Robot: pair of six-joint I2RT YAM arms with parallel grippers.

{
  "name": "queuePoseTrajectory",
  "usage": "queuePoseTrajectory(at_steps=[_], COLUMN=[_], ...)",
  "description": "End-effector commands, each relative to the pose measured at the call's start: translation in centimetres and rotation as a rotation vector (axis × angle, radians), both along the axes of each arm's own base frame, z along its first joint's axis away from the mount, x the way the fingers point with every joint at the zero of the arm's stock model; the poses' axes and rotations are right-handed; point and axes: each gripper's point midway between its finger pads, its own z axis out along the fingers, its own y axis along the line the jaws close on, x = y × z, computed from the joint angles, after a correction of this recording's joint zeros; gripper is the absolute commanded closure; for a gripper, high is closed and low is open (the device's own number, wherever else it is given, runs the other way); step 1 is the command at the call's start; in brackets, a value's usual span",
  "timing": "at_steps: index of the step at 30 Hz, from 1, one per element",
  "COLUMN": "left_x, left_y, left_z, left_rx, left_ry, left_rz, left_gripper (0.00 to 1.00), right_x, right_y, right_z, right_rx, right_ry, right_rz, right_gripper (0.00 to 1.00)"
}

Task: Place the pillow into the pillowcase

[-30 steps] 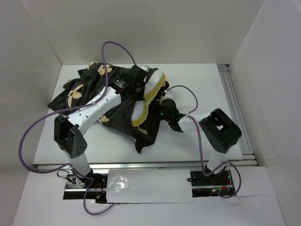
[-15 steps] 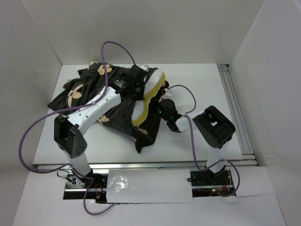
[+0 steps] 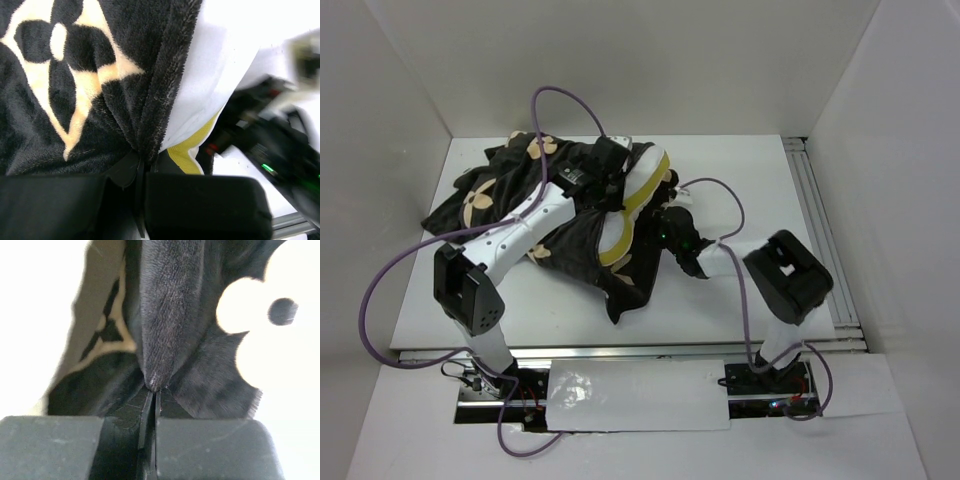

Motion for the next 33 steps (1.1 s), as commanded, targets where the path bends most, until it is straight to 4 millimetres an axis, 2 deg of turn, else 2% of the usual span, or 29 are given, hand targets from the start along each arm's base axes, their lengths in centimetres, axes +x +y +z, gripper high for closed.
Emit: queuePoseTrajectory(at_steps=[1, 4, 5, 8, 9, 10, 11, 13, 14, 15, 16, 17, 21, 23, 25, 28, 29, 32, 33], left_x=[3.0, 4.1, 4.3, 5.2, 5.2, 5.3, 5.0, 5.0, 4.6, 4.4, 4.1, 3.9, 4.1, 4.7, 4.8, 5.9, 6.0, 5.8, 5.9], left_y=[1.3, 1.9, 1.8, 2.0, 1.8, 1.8, 1.4, 1.8, 2.6, 3.9, 5.3, 5.9, 9.4, 11.1, 11.5, 11.0, 10.0, 9.0, 9.2], left_z=[0.9, -0.4, -1.5, -2.6, -3.4, -4.3, -4.8, -6.6, -7.3, -7.4, -8.7, -9.2, -9.8, -9.4, -9.4, -7.9, -7.8, -8.5, -8.8], left_rx=[-0.012, -0.006, 0.007, 0.011, 0.02, 0.04, 0.057, 0.108, 0.13, 0.18, 0.216, 0.215, 0.183, 0.159, 0.164, 0.169, 0.177, 0.215, 0.222], left_ry=[-0.08, -0.063, -0.044, -0.028, -0.017, -0.009, -0.009, 0.01, 0.027, 0.028, 0.056, 0.074, 0.12, 0.119, 0.119, 0.062, 0.05, 0.054, 0.056], left_rz=[0.099, 0.13, 0.129, 0.104, 0.077, 0.064, 0.037, 0.054, 0.096, 0.153, 0.188, 0.213, 0.309, 0.356, 0.358, 0.337, 0.32, 0.306, 0.32], left_gripper=[1.0, 1.0, 1.0, 1.0, 1.0, 1.0, 1.0, 1.0, 1.0, 1.0, 1.0, 1.0, 1.0, 1.0, 1.0, 1.0, 1.0, 1.0, 1.0], right_x=[-1.6, -3.2, -3.9, -5.2, -5.2, -5.1, -5.0, -4.4, -4.1, -4.0, -4.1, -4.3, -5.3, -6.4, -7.2, -8.2, -8.4, -8.8, -9.2], right_y=[-4.5, -7.4, -8.6, -11.3, -12.1, -12.4, -13.4, -16.2, -17.7, -19.1, -21.5, -21.8, -25.6, -26.6, -27.1, -27.2, -27.6, -28.2, -28.1], right_z=[2.0, 2.2, 1.5, 2.1, 2.6, 4.9, 5.6, 7.5, 9.0, 9.6, 10.0, 10.3, 10.8, 10.6, 10.3, 11.1, 11.9, 12.4, 11.8], right_rx=[-0.121, -0.169, -0.203, -0.229, -0.22, -0.179, -0.178, -0.213, -0.226, -0.233, -0.249, -0.25, -0.258, -0.283, -0.299, -0.269, -0.263, -0.296, -0.32], right_ry=[0.002, 0.034, 0.054, 0.057, 0.047, -0.016, -0.04, -0.089, -0.104, -0.103, -0.09, -0.096, -0.056, -0.003, 0.014, -0.008, -0.03, -0.035, -0.009], right_rz=[-0.104, -0.141, -0.151, -0.19, -0.208, -0.231, -0.267, -0.406, -0.471, -0.533, -0.625, -0.636, -0.734, -0.747, -0.743, -0.722, -0.729, -0.716, -0.69], right_gripper=[1.0, 1.0, 1.0, 1.0, 1.0, 1.0, 1.0, 1.0, 1.0, 1.0, 1.0, 1.0, 1.0, 1.0, 1.0, 1.0, 1.0, 1.0, 1.0])
